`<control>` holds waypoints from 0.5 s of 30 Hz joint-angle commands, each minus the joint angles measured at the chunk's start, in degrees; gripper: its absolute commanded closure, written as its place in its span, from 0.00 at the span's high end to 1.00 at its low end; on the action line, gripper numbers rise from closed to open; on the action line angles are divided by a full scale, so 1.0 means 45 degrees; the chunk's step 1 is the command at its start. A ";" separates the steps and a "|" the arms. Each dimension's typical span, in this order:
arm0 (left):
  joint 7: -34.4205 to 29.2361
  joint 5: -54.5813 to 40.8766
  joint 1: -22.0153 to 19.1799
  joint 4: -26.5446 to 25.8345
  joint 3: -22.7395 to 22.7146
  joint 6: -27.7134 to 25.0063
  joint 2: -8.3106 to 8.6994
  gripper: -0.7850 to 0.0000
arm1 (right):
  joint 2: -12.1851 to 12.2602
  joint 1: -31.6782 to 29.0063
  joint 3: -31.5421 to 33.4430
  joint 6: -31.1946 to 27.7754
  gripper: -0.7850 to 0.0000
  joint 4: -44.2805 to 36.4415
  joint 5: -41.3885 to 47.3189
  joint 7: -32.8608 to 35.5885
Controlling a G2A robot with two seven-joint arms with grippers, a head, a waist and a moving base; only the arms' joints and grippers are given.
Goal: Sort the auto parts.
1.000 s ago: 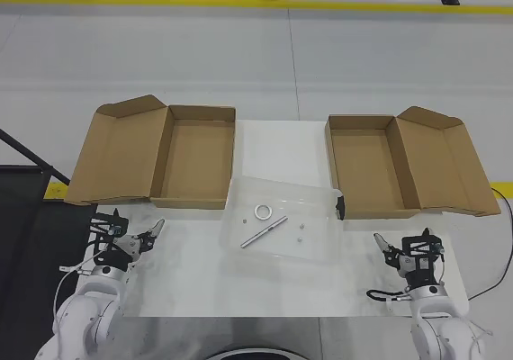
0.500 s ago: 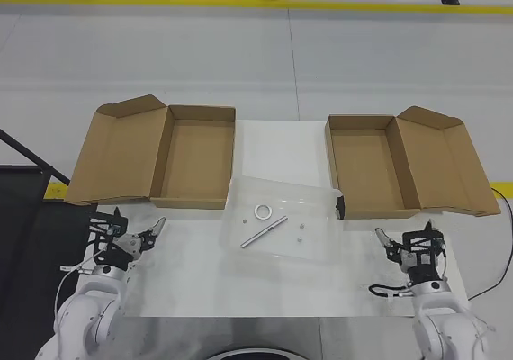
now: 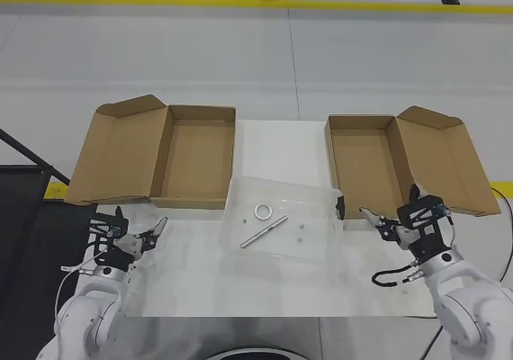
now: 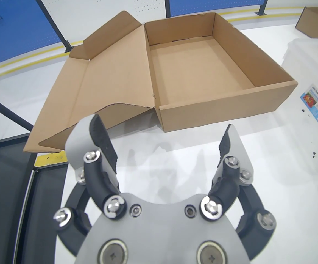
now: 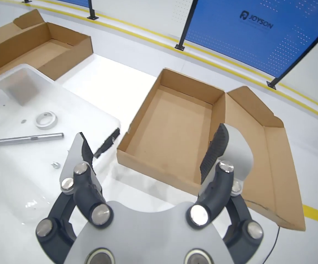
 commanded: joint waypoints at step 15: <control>0.0000 0.0001 0.0000 0.0000 0.0000 0.0001 0.0000 1.00 | 0.0010 0.0009 -0.0325 -0.0399 1.00 -0.0321 -0.0066 0.0037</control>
